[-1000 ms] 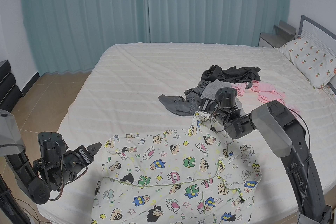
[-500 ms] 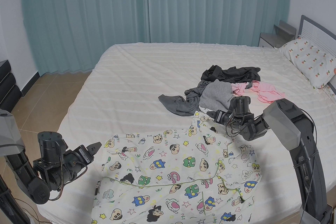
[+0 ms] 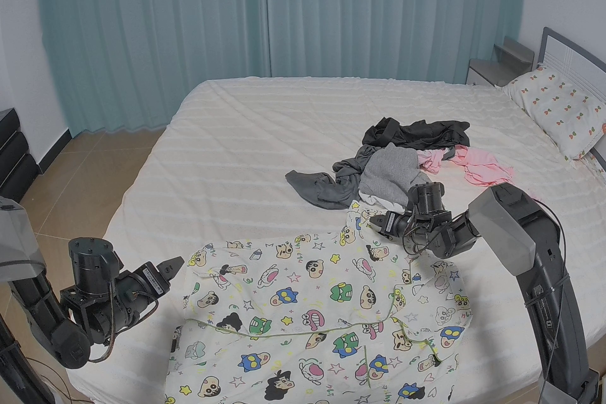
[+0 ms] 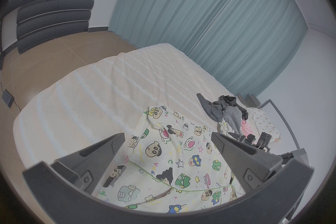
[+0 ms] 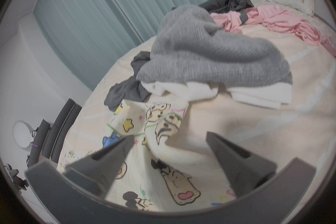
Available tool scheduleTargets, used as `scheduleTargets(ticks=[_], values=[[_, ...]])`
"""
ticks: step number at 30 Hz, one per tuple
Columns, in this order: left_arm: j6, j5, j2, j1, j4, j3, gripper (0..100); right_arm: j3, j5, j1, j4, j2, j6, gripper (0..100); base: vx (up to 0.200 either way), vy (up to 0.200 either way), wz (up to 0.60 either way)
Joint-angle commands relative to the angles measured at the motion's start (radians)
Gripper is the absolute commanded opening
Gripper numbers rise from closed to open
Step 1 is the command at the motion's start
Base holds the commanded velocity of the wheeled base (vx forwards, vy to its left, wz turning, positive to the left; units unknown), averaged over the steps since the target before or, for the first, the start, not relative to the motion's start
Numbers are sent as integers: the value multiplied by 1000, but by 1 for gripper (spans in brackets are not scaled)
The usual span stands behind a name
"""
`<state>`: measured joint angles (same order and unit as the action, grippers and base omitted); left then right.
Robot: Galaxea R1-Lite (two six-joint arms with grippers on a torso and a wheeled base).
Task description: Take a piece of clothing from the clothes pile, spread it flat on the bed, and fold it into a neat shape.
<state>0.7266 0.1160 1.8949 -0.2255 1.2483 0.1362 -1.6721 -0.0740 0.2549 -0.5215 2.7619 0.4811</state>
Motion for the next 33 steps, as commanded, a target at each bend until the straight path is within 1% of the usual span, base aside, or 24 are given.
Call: scheduleTargets(ticks=[1,3,7,16,21,29,33], values=[[1,1,1,0,0,-1,100,-3,-3,-8,-3,-4,2,0,0,0,0],[-1,2,1,0,0,0,100,-6,-3,-13,-5,-5,7,0,0,0,0],[-3,2,1,0,0,0,100,-8,7,-25,-61,-8,56,0,0,0,0],[-4,2,1,0,0,10,100,-9,30,-62,-143,-1,77,0,0,0,0],[-4,2,1,0,0,10,100,-24,42,-68,-153,1,110,0,0,0,0],[-6,1,13,0,0,26,100,-31,56,-86,-155,-2,111,0,0,0,0],[-6,-1,39,0,0,46,100,-29,86,-94,-146,-4,110,0,0,0,0]])
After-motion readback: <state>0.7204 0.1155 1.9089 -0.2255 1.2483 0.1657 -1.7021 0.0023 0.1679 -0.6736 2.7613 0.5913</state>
